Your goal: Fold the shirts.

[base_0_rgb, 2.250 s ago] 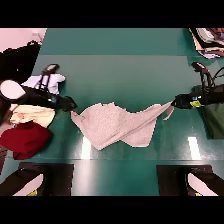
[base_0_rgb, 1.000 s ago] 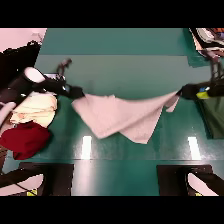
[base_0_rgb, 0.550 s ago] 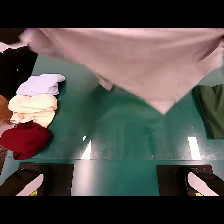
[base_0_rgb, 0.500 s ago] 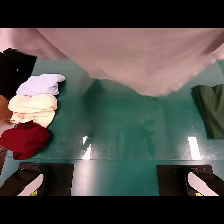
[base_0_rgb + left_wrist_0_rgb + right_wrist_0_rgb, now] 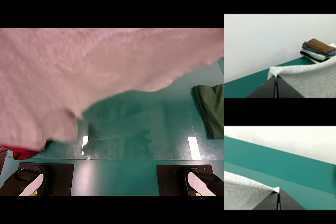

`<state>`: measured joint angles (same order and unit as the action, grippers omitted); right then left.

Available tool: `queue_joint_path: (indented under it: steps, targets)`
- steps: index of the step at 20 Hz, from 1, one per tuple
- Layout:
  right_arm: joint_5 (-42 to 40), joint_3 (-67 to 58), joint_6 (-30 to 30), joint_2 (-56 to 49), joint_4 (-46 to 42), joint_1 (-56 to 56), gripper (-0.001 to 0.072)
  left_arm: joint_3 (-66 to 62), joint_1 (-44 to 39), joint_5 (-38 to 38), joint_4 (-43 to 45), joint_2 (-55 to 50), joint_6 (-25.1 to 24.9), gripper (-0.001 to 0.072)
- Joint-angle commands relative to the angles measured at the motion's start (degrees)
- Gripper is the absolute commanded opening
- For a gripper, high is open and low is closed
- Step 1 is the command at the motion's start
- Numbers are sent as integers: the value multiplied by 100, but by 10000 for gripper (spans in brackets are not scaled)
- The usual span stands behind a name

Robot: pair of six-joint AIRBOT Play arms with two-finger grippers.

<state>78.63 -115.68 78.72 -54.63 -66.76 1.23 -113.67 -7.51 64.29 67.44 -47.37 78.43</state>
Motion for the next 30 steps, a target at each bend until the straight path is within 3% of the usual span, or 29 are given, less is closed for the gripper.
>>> queue_joint_path:
  steps: [1, 4, 8, 13, 17, 18, 19, 20, 21, 24, 26, 28, 30]
  targets:
    - [-4, 243, 306, -7, -269, -4, 7, 227, 0, 638, 424, -376, 160, 23]
    - [811, -17, 549, -907, -348, 13, 7, 1016, 0, 938, 413, -1156, 181, 23]
    - [1331, 402, 586, -2516, -330, 13, 8, 1991, 0, 623, 411, -2555, 219, 23]
    - [468, 1320, 195, -4087, -330, 151, 8, 2100, 4, -540, 428, -4358, 219, 24]
    - [72, 1121, 195, -4795, -328, 247, 10, 2100, 7, -988, 435, -4905, 264, 26]
    - [116, 975, 197, -4918, -326, 247, 13, 2100, 7, -970, 435, -4903, 262, 165]
    - [186, 809, 197, -5018, -326, 247, 65, 2098, 7, -953, 437, -4883, 273, 433]
    - [254, 662, 197, -5073, -323, 247, 259, 2065, 28, -807, 442, -4868, 273, 518]
    - [339, 557, 197, -5071, -323, 247, 352, 1980, 85, -498, 422, -4868, 297, 520]
    - [697, 501, 57, -4774, -310, 146, 352, 1674, 433, 1008, 398, -4837, 385, 520]
    - [730, 918, -94, -4343, -7, 24, 352, 1902, 599, 1602, 387, -4640, 365, 519]
    - [710, 1626, -170, -3832, 337, -136, 352, 2590, 579, 1493, 354, -4181, 365, 519]
    - [682, 2420, -232, -3303, 415, -256, 352, 3646, 490, 905, 184, -3556, 372, 519]
